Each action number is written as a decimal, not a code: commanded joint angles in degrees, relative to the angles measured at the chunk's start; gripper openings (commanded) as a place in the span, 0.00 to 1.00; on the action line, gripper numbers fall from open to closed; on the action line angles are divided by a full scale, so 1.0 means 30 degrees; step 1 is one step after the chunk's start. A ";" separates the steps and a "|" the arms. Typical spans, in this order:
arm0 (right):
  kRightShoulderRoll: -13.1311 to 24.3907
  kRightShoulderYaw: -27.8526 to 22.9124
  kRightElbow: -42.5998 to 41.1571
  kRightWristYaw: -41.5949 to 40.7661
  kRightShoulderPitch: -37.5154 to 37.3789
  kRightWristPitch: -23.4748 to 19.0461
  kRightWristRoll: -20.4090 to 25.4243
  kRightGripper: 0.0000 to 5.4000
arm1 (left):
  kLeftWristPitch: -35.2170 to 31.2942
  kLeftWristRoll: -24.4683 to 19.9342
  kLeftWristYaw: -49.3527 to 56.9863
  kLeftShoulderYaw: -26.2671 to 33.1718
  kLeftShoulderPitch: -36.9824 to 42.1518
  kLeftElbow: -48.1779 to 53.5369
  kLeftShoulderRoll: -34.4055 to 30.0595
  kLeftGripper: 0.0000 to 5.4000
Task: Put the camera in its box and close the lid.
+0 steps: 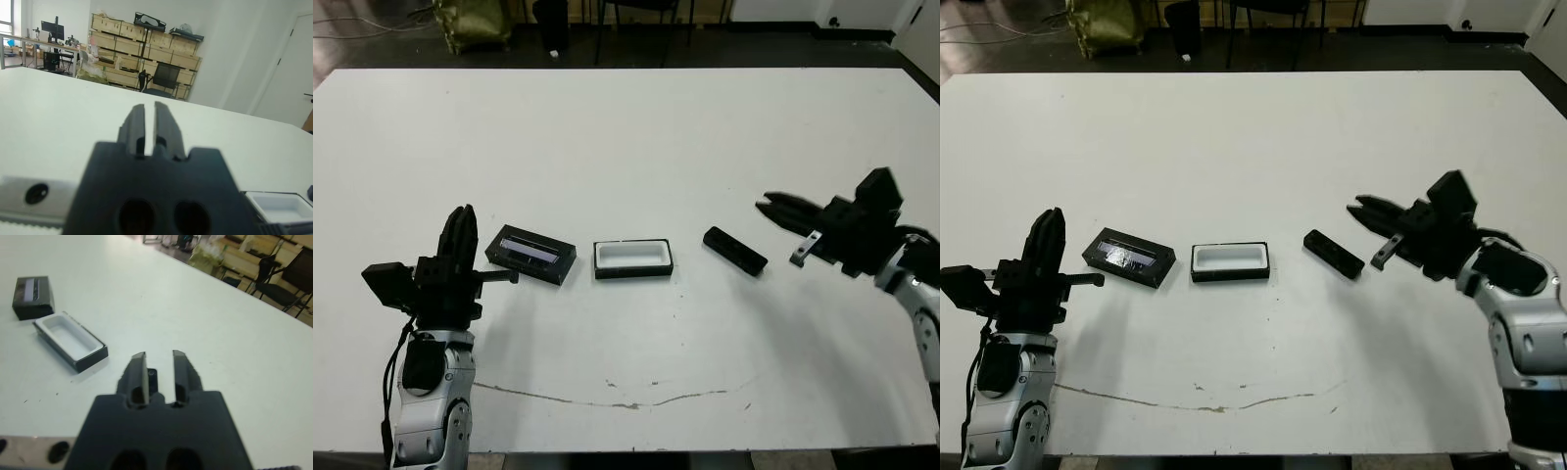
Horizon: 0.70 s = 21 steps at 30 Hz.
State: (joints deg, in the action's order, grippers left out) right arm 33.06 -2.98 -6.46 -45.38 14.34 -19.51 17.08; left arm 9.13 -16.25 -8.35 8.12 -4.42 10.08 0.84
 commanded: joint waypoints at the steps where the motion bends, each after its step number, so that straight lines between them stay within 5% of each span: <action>1: 0.0693 0.0440 0.0192 -0.0787 -0.0235 -0.0673 0.0019 0.22 | -0.0133 0.0058 -0.0002 0.0074 -0.0227 -0.0259 -0.0172 0.00; 21: 0.1129 0.1335 0.1186 -0.2166 0.0544 -0.0845 -0.0257 1.00 | 0.0116 -0.0025 -0.0244 0.0123 -0.0129 -0.0525 -0.0253 0.00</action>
State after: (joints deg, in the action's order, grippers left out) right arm 35.89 0.34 -4.13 -51.48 15.66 -22.09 16.98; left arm 9.43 -16.42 -8.82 8.15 -4.41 9.57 0.75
